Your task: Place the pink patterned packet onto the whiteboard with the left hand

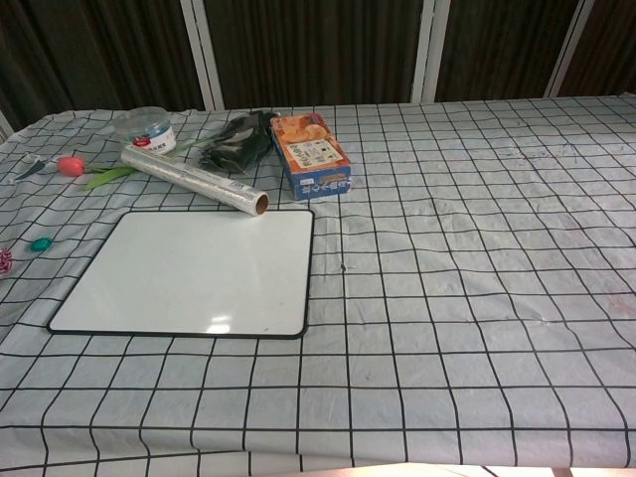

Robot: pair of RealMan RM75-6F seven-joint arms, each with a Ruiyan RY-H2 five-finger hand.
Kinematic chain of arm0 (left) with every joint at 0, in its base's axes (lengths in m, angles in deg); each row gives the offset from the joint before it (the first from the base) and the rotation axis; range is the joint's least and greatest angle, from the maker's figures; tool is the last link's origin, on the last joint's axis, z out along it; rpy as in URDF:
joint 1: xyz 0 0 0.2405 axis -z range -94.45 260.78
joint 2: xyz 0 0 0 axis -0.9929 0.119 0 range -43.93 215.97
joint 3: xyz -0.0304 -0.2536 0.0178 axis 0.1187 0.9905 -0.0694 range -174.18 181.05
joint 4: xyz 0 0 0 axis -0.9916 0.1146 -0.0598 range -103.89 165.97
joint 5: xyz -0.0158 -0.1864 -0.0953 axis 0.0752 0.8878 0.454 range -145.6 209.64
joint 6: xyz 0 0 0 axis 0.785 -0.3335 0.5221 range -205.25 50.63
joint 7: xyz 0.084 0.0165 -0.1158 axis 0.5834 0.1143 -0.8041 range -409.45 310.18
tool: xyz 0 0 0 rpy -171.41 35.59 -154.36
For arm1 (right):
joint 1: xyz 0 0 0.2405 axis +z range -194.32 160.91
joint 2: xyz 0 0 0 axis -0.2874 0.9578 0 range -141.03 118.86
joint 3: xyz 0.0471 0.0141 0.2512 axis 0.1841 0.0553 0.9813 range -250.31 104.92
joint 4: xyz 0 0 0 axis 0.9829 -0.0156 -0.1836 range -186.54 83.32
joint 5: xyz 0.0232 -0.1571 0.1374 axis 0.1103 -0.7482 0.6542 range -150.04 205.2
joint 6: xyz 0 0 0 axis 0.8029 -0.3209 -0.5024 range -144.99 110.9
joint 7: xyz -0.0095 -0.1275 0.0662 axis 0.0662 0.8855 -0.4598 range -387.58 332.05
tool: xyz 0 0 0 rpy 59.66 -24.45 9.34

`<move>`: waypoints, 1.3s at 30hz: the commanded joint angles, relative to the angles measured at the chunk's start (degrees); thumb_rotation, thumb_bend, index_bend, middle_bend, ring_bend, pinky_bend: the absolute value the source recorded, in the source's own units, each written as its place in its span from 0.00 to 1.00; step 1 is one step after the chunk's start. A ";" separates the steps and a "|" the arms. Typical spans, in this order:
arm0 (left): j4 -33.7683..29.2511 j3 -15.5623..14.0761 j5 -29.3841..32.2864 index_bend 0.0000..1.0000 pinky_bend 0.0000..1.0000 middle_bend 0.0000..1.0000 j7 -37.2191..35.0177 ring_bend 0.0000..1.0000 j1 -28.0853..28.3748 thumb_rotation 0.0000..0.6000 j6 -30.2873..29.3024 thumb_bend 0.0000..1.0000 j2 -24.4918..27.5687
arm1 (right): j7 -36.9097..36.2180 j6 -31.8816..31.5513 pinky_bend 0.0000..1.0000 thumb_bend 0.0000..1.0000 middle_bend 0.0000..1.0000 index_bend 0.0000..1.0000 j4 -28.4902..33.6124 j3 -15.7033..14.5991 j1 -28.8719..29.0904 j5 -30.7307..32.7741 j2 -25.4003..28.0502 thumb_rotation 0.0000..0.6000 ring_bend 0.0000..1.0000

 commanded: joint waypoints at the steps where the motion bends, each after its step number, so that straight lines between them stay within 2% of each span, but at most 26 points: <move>1: -3.08 1.90 0.56 0.41 0.02 0.07 1.25 0.00 1.76 1.00 -0.60 0.33 1.06 | -0.04 0.00 0.00 0.26 0.00 0.00 -0.02 -0.01 -0.01 0.02 0.03 1.00 0.00; 6: -7.23 3.18 -0.21 0.41 0.03 0.08 4.52 0.00 4.61 1.00 -1.33 0.34 -0.10 | -0.41 -0.01 0.00 0.26 0.00 0.00 -0.04 0.07 0.01 0.14 0.18 1.00 0.00; 14: -6.30 5.52 4.05 0.40 0.03 0.09 10.13 0.00 11.91 1.00 2.41 0.33 -7.00 | -2.76 -0.63 0.00 0.25 0.00 0.00 -0.28 0.02 -0.28 0.16 1.16 1.00 0.00; 20: -3.43 4.45 6.18 0.39 0.04 0.09 14.17 0.00 15.48 1.00 3.47 0.34 -11.96 | -5.65 -1.55 0.00 0.26 0.00 0.00 -1.02 -0.12 -0.72 -0.07 2.10 1.00 0.00; 23: -2.33 3.98 7.38 0.35 0.04 0.09 15.01 0.00 16.26 1.00 3.56 0.34 -13.37 | -6.66 -1.97 0.00 0.25 0.00 0.00 -1.36 -0.18 -0.91 -0.26 2.40 1.00 0.00; 28: -2.17 3.53 7.97 0.26 0.04 0.09 14.61 0.00 16.70 1.00 3.27 0.33 -14.10 | -7.30 -2.26 0.00 0.26 0.00 0.00 -1.65 -0.26 -1.08 -0.45 2.54 1.00 0.00; 33: -4.02 2.93 8.11 0.18 0.04 0.09 13.32 0.00 16.22 1.00 3.07 0.33 -12.59 | -7.37 -2.45 0.00 0.26 0.00 0.00 -1.70 -0.16 -1.19 -0.36 2.52 1.00 0.00; 37: -5.37 2.82 6.78 0.18 0.04 0.09 11.53 0.00 15.49 1.00 1.95 0.32 -10.47 | -6.97 -2.10 0.00 0.25 0.00 0.00 -1.61 -0.20 -1.05 -0.42 2.39 1.00 0.00; 39: -4.73 2.67 5.86 0.22 0.04 0.09 11.66 0.00 14.94 1.00 0.07 0.33 -9.81 | -6.96 -2.14 0.00 0.26 0.00 0.00 -1.57 -0.22 -1.08 -0.48 2.40 1.00 0.00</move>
